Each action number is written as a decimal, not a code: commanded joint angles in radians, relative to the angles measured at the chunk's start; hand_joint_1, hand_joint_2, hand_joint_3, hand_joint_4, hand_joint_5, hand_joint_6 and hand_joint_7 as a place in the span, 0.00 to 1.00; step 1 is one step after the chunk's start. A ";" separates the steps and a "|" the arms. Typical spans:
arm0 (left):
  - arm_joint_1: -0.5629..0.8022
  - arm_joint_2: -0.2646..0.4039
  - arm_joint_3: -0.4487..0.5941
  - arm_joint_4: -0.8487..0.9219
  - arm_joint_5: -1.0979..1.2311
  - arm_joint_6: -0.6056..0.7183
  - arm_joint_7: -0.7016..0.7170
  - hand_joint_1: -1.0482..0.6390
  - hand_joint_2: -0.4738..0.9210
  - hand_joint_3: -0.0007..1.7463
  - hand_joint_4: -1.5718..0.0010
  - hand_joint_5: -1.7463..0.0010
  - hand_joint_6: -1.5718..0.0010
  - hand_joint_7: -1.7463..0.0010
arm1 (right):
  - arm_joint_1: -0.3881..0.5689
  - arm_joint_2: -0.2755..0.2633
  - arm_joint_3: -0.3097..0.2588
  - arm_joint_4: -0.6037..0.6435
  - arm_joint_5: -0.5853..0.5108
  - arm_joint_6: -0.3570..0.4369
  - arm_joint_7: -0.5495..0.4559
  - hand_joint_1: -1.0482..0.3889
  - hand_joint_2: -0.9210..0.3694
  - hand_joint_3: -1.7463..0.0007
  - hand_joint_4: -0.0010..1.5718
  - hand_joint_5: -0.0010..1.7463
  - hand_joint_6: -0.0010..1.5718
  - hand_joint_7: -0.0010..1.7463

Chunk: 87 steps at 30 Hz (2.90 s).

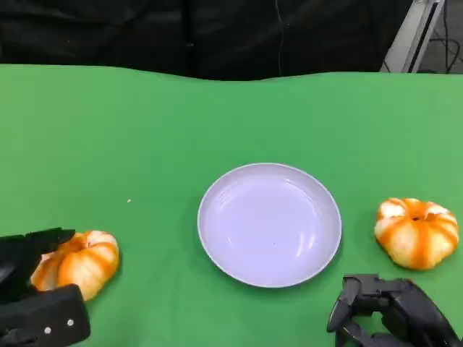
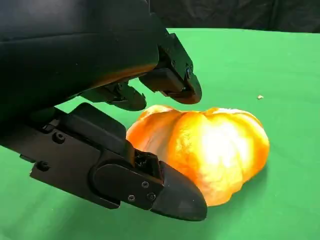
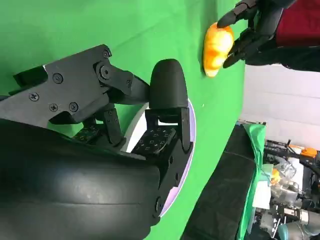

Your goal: Grasp the bread from the table and place it into the plate.

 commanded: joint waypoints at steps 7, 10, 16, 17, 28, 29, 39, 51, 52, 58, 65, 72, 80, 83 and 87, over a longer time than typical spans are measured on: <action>-0.026 0.023 -0.039 0.029 -0.008 0.011 -0.029 0.00 1.00 0.11 0.65 1.00 0.63 1.00 | 0.016 -0.013 -0.001 -0.032 0.007 0.001 -0.006 0.65 0.20 0.51 0.53 0.81 0.54 0.66; -0.033 0.020 -0.047 0.040 -0.012 0.007 -0.031 0.00 1.00 0.11 0.65 1.00 0.63 1.00 | 0.018 -0.011 0.000 -0.037 0.009 0.008 -0.006 0.65 0.20 0.50 0.53 0.81 0.54 0.66; -0.051 0.014 -0.070 0.058 -0.009 0.011 -0.035 0.00 1.00 0.11 0.65 1.00 0.63 1.00 | 0.022 -0.011 0.001 -0.049 0.001 0.020 -0.015 0.65 0.21 0.49 0.53 0.82 0.54 0.66; -0.054 0.013 -0.074 0.060 -0.008 0.011 -0.035 0.00 1.00 0.11 0.65 1.00 0.63 1.00 | 0.021 -0.012 0.001 -0.049 0.001 0.020 -0.015 0.65 0.21 0.49 0.53 0.82 0.54 0.66; -0.092 0.015 -0.132 0.086 -0.003 0.048 -0.122 0.11 0.99 0.05 0.65 1.00 0.64 1.00 | 0.025 -0.004 0.007 -0.058 -0.005 0.014 -0.026 0.65 0.21 0.48 0.53 0.82 0.54 0.66; -0.095 0.016 -0.138 0.084 0.002 0.059 -0.137 0.16 0.98 0.04 0.66 1.00 0.64 1.00 | 0.024 -0.004 0.008 -0.055 -0.006 0.012 -0.028 0.65 0.21 0.49 0.53 0.82 0.54 0.66; -0.092 0.028 -0.155 0.064 -0.024 0.081 -0.221 0.45 0.88 0.00 0.67 1.00 0.63 1.00 | 0.022 -0.008 0.013 -0.052 -0.003 0.013 -0.031 0.66 0.22 0.48 0.53 0.83 0.54 0.67; -0.077 0.009 -0.163 0.031 -0.009 0.143 -0.159 0.50 0.90 0.00 0.59 0.49 0.53 0.66 | 0.020 -0.009 0.011 -0.042 -0.003 0.005 -0.030 0.66 0.21 0.48 0.53 0.83 0.54 0.67; -0.074 0.003 -0.158 0.031 -0.015 0.140 -0.139 0.50 0.91 0.00 0.65 0.28 0.59 0.47 | 0.021 -0.009 0.012 -0.045 -0.001 0.011 -0.029 0.66 0.21 0.49 0.53 0.82 0.54 0.67; -0.054 -0.020 -0.139 0.041 -0.046 0.083 -0.035 0.52 0.92 0.00 0.58 0.00 0.66 0.01 | 0.023 -0.012 0.014 -0.050 -0.017 0.005 -0.041 0.66 0.21 0.49 0.53 0.82 0.54 0.67; -0.035 -0.034 -0.110 0.025 -0.065 0.029 0.039 0.51 0.92 0.00 0.55 0.00 0.66 0.00 | 0.017 -0.010 0.016 -0.047 -0.020 0.009 -0.046 0.65 0.22 0.48 0.53 0.82 0.54 0.67; 0.015 -0.033 -0.079 -0.107 -0.065 0.014 0.065 0.51 0.92 0.00 0.55 0.00 0.65 0.00 | 0.018 -0.009 0.018 -0.047 -0.017 0.006 -0.045 0.65 0.22 0.48 0.53 0.81 0.54 0.66; 0.086 -0.035 -0.037 -0.393 -0.044 0.022 0.051 0.53 0.92 0.00 0.54 0.00 0.66 0.00 | 0.018 -0.010 0.022 -0.051 -0.026 0.009 -0.055 0.65 0.22 0.48 0.53 0.82 0.54 0.67; 0.097 -0.041 -0.028 -0.470 -0.037 0.038 0.030 0.53 0.92 0.00 0.54 0.00 0.66 0.00 | 0.018 -0.010 0.023 -0.051 -0.027 0.008 -0.057 0.65 0.21 0.48 0.53 0.82 0.54 0.67; 0.095 -0.055 -0.029 -0.561 -0.027 0.058 -0.008 0.53 0.93 0.01 0.55 0.00 0.66 0.00 | 0.012 -0.010 0.023 -0.041 -0.024 0.005 -0.053 0.65 0.21 0.49 0.53 0.83 0.54 0.67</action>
